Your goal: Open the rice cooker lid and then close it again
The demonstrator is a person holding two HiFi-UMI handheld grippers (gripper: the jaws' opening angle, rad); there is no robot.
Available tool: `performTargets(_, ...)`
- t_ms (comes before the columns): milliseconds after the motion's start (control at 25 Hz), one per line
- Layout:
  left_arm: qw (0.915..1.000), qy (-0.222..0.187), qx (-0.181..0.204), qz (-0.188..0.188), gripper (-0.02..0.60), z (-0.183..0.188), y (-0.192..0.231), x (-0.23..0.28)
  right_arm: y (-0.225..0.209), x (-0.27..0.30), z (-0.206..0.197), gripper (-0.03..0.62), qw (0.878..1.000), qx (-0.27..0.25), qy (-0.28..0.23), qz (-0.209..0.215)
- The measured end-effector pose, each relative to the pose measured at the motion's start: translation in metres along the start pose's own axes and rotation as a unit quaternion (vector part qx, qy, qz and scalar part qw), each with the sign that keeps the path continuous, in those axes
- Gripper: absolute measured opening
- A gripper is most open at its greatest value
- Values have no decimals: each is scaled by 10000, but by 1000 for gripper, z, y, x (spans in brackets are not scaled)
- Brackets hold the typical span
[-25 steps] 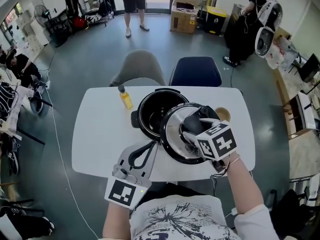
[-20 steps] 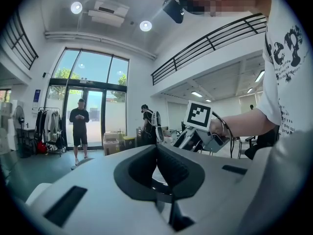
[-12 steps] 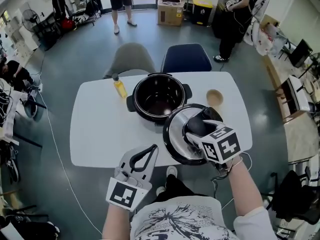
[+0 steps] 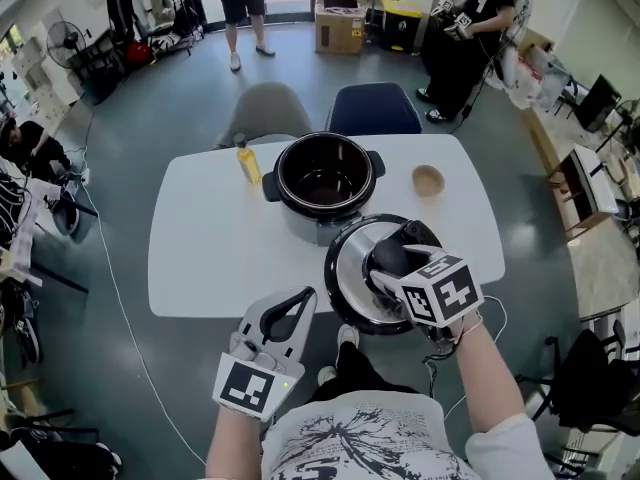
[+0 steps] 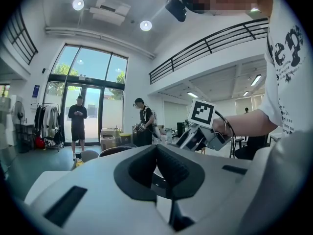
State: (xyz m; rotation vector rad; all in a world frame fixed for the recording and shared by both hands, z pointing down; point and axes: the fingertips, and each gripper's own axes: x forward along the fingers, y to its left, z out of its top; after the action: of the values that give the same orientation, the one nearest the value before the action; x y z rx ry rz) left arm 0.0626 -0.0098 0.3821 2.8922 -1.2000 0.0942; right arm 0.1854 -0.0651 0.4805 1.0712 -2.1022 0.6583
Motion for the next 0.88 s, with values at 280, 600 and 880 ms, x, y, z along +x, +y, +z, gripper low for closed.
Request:
performTargets(280,9997,-125,190,13,14,17,-16,-17,17,-21,-4,291,9999,-63,-58,64)
performTargets(600,9996,-94,121,236,14,14,17,0,11,-5,28,291,9995,-250,-48,181)
performTargets(880,9980,-237,345,480,14,38,56,37,-2,13,84,291,9971,-585,-127,465)
